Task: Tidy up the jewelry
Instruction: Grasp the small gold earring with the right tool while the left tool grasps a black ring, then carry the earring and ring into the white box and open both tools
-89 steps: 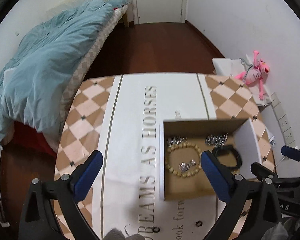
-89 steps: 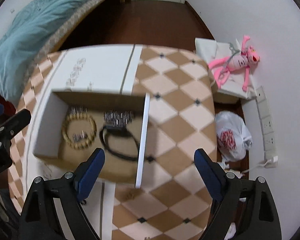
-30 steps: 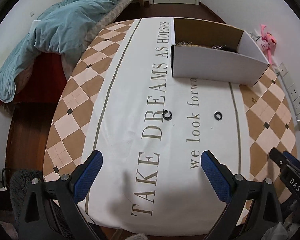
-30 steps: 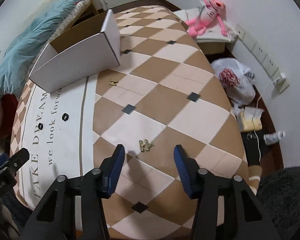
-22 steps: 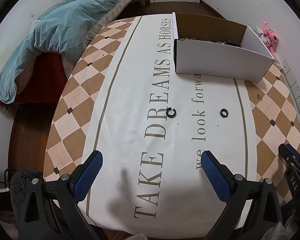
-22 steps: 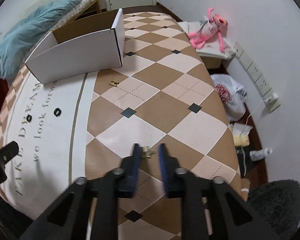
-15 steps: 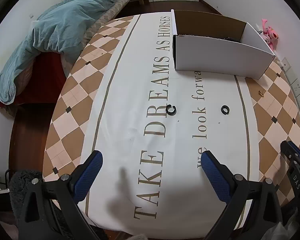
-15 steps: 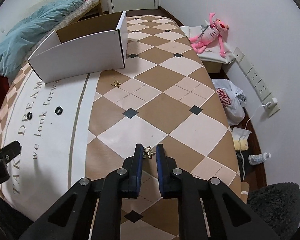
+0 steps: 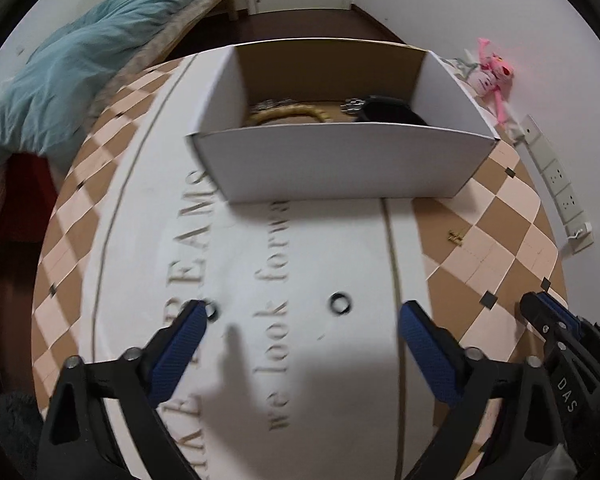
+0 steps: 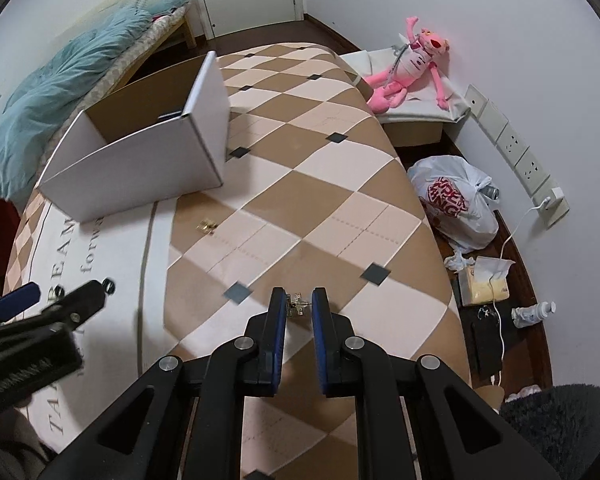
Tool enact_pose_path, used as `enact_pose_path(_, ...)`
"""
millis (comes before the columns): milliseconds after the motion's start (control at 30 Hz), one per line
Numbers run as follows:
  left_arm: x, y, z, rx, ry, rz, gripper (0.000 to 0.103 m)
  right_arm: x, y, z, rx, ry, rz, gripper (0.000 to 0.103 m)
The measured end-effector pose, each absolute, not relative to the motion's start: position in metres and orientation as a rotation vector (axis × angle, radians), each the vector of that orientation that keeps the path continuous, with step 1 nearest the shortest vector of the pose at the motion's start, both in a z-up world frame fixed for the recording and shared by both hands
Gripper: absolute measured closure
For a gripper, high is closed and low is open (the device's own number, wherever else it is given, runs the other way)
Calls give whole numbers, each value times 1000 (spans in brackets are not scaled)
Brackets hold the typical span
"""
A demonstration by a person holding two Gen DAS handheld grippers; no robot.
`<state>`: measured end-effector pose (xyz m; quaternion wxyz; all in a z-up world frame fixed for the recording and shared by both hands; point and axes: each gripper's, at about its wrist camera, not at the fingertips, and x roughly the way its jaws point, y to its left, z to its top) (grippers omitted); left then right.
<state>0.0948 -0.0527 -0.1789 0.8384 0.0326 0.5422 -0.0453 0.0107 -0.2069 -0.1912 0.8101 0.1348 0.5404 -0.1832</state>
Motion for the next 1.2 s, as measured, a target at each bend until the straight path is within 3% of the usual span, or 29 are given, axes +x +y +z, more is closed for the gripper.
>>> enact_pose_path(167,98,-66,-187,99,1159,-123,35,17,-215,-195,300,1159,-393,89)
enact_pose_path(233,98,-70,-190,113,1164,-129,48,19,-217,-196,303,1158,-394,89)
enact_pose_path(367,98,-73,-190,108,1158,-143,60,21,-220,-198,309,1157,-395,89)
enact_pose_path(567,100,-78,-190,100,1145,-173,90,21,-222,-197,305,1151,-398,89)
enact_pose_path(600,100,-78,-190,102,1144,-175,91,21,-222,-196,306,1149,-399,89)
enact_pose_path(633,100,-78,-190,102,1142,-176,92,21,-222,-195,306,1146,-400,96)
enact_pose_path(933,96,-72,-184,70,1137,-186,93,19,-223,-183,330,1121,-377,96)
enact_pose_path(1200,115,-53,-122,-45,1069,-256,93,43,-221,-128,394,1034,-255,96)
